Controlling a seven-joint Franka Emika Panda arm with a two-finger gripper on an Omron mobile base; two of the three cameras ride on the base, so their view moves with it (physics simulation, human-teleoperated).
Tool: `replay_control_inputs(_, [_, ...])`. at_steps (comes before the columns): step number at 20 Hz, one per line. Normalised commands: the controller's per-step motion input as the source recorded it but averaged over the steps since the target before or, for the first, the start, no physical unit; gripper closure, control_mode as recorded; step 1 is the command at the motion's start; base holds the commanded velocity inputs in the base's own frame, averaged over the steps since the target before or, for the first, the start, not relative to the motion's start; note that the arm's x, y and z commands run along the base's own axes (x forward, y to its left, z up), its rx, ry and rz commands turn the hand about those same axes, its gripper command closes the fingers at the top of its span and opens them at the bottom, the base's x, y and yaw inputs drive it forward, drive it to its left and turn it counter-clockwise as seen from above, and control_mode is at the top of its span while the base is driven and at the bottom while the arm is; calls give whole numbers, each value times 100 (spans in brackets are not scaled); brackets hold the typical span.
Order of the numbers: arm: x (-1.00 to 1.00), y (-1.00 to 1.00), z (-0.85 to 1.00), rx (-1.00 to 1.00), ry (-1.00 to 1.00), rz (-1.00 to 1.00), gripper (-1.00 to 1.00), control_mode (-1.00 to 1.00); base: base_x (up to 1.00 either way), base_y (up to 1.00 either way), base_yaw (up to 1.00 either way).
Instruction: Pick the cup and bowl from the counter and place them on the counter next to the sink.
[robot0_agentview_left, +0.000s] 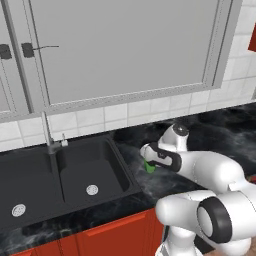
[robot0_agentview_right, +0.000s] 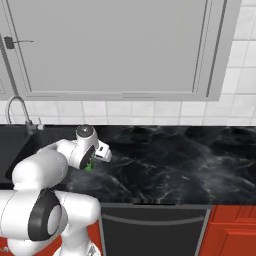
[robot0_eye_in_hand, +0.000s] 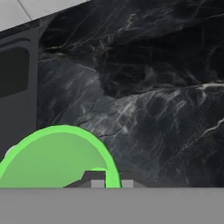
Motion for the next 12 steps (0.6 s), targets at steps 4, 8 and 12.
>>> replay_control_inputs(4, [0, 0, -18, 0, 0, 0, 100, -100, 0, 0, 0])
replay_control_inputs(8, [0, 0, -25, 0, 0, 0, 100, -100, 0, 0, 0])
replay_control_inputs(12, [0, 0, -36, 0, 0, 0, 100, -100, 0, 0, 0])
